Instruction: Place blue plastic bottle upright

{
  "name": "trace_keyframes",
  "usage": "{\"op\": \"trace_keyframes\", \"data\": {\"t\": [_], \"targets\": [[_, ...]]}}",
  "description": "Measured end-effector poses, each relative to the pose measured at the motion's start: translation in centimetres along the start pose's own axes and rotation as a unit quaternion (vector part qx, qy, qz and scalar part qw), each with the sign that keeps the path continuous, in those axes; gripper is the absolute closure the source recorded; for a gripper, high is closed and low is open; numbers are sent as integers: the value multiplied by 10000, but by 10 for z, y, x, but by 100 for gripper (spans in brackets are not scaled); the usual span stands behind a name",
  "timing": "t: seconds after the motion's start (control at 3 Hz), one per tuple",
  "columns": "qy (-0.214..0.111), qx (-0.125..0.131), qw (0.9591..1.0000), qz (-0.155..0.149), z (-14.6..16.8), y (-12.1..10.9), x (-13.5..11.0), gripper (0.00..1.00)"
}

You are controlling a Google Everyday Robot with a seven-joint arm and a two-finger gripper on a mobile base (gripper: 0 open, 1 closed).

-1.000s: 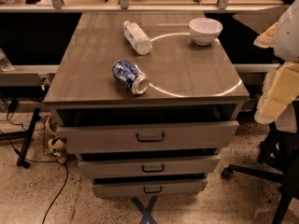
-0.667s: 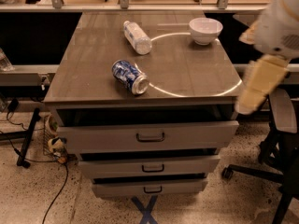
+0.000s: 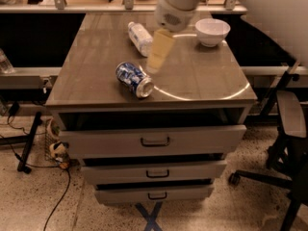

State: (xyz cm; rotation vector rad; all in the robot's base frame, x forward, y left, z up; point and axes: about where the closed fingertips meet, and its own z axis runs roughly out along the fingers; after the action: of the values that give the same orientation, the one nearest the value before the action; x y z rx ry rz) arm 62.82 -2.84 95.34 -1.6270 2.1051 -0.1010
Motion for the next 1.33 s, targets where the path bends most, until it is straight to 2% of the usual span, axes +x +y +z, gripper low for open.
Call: {"op": "trace_keyframes", "data": {"t": [0.33, 1.0, 1.33], "targets": [[-315, 315, 9990, 0, 36, -39, -64, 0], [-284, 284, 9992, 1, 34, -36, -58, 0], [-683, 611, 9923, 833, 76, -97, -73, 0]]}}
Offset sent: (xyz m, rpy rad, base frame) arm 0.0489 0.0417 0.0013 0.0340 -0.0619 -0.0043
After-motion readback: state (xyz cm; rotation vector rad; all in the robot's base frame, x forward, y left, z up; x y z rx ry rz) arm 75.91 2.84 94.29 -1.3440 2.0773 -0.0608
